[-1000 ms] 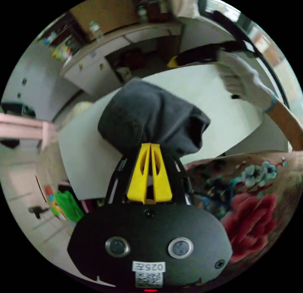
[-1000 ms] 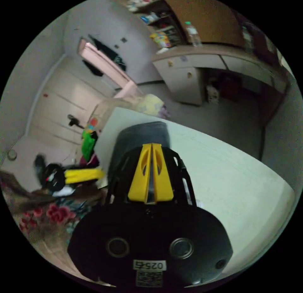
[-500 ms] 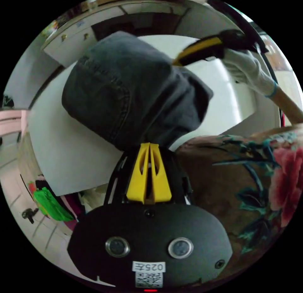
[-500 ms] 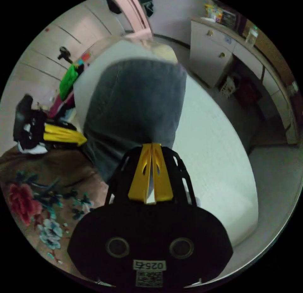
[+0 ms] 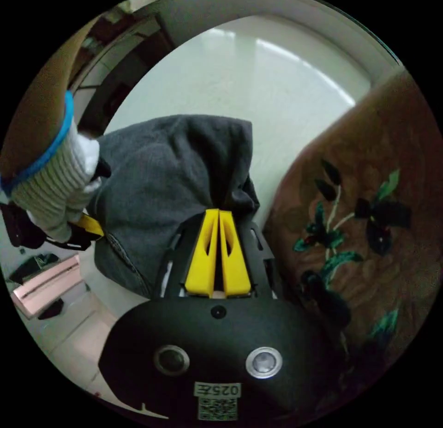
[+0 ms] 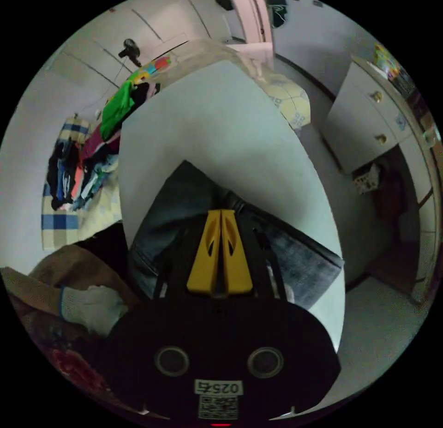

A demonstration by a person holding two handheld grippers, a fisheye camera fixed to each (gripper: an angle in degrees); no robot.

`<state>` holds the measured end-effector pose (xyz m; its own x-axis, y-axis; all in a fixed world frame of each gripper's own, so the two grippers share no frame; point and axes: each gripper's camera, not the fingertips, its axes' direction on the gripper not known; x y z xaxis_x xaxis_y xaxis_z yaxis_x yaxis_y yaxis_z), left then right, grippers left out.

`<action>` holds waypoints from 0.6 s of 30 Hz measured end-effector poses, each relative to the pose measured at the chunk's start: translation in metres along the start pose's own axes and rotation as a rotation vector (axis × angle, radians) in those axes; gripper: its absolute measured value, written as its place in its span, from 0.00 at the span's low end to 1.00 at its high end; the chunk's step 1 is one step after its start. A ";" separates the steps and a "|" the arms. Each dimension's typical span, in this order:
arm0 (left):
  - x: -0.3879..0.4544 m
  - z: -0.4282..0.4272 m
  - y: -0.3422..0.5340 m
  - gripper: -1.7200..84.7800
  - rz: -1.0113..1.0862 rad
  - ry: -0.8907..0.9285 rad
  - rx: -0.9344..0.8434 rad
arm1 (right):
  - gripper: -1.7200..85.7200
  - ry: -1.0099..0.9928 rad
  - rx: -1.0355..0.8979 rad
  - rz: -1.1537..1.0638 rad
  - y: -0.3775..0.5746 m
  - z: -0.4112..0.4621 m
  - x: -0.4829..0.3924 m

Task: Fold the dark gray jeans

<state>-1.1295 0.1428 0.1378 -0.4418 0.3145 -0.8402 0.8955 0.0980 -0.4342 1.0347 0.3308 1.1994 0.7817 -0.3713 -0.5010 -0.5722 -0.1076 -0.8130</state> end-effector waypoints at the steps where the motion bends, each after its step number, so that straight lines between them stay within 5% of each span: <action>1: 0.015 -0.003 0.001 0.01 0.075 -0.090 -0.016 | 0.01 -0.052 0.007 0.031 -0.001 0.001 0.013; 5: 0.016 -0.022 0.012 0.01 0.125 -0.124 -0.019 | 0.01 -0.302 0.056 0.170 0.006 0.005 0.061; 10: -0.111 -0.088 0.125 0.08 -0.578 0.159 0.136 | 0.11 -0.518 0.361 0.388 0.099 -0.024 0.126; 13: -0.179 -0.071 0.223 0.16 -0.944 0.463 0.189 | 0.20 -0.595 0.357 0.455 0.155 -0.018 0.153; 18: -0.218 -0.016 0.299 0.18 -1.156 0.780 0.229 | 0.28 -0.588 0.232 0.513 0.191 0.023 0.176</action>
<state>-0.7645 0.1190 0.1966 -0.6993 0.6049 0.3809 -0.0071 0.5269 -0.8499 1.0687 0.2660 0.9491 0.4757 0.2293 -0.8492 -0.8789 0.1623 -0.4485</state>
